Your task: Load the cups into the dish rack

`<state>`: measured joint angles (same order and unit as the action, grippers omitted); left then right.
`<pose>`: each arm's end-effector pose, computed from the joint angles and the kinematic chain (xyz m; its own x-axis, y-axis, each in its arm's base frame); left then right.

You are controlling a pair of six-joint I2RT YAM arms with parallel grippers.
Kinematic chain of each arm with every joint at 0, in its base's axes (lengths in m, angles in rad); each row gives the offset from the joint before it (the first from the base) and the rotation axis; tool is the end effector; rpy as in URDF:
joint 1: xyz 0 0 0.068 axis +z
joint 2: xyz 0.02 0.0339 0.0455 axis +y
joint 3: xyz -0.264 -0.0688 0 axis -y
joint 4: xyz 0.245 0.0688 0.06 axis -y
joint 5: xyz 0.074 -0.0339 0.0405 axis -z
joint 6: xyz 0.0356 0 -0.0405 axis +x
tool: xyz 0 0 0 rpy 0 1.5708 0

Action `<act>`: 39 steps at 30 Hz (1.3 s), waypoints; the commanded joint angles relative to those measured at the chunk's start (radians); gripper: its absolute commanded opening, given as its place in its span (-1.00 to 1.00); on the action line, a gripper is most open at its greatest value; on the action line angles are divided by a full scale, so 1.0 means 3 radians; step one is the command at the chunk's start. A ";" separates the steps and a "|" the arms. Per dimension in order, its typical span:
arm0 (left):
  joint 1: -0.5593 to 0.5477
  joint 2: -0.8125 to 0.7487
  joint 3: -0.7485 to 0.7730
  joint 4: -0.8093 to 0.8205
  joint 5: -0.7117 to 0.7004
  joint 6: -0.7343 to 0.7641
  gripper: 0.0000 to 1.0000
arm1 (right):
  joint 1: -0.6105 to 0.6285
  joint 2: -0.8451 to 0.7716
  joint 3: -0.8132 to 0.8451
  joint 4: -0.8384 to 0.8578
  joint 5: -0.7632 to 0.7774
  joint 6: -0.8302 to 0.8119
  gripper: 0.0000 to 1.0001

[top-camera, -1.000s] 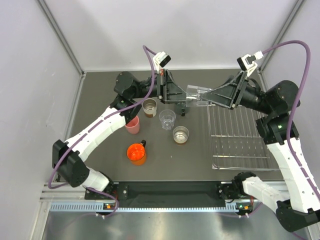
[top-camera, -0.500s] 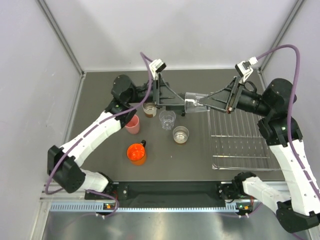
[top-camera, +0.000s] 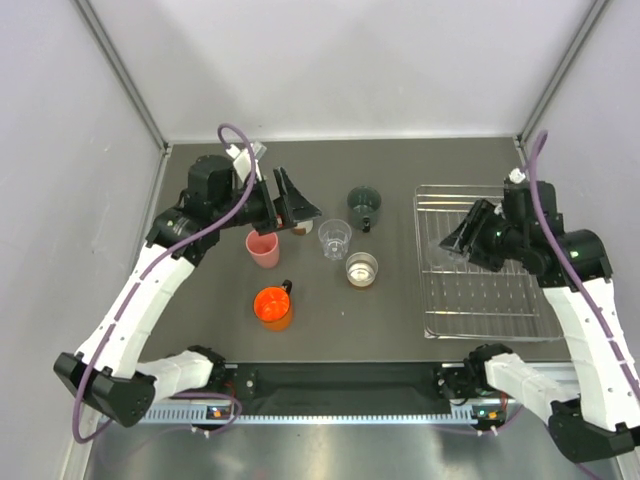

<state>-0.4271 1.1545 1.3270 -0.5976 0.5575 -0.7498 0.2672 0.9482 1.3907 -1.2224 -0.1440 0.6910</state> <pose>0.2100 -0.1162 0.4131 -0.8132 -0.2653 -0.5180 0.3225 0.5355 -0.7805 0.1331 0.0417 0.4103 -0.7519 0.4481 -0.4836 0.1551 0.8331 0.5309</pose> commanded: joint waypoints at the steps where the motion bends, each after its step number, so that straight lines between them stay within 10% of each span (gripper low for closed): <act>1: -0.0003 -0.0069 -0.0041 -0.0289 -0.0406 0.0128 0.98 | -0.0072 -0.0061 -0.0161 -0.0906 0.1052 0.0135 -1.00; 13: 0.0022 0.0165 0.0178 -0.0579 -0.0539 0.0044 0.98 | -0.1595 -0.0271 -0.1000 -0.0906 0.1471 -0.0313 -1.00; 26: 0.0094 0.0579 0.0598 -0.0958 -0.0105 0.0392 0.97 | -0.2010 -0.0170 -0.0908 -0.0911 0.2259 -0.0115 -1.00; 39: 0.0145 0.0559 0.0542 -0.1163 -0.0171 0.0761 0.94 | -0.2164 0.0086 -0.0974 -0.0911 0.1164 -0.0370 -1.00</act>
<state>-0.3912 1.3380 1.4723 -0.9222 0.5110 -0.5724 -0.3695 0.9501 1.0817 -1.3525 0.3923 0.6407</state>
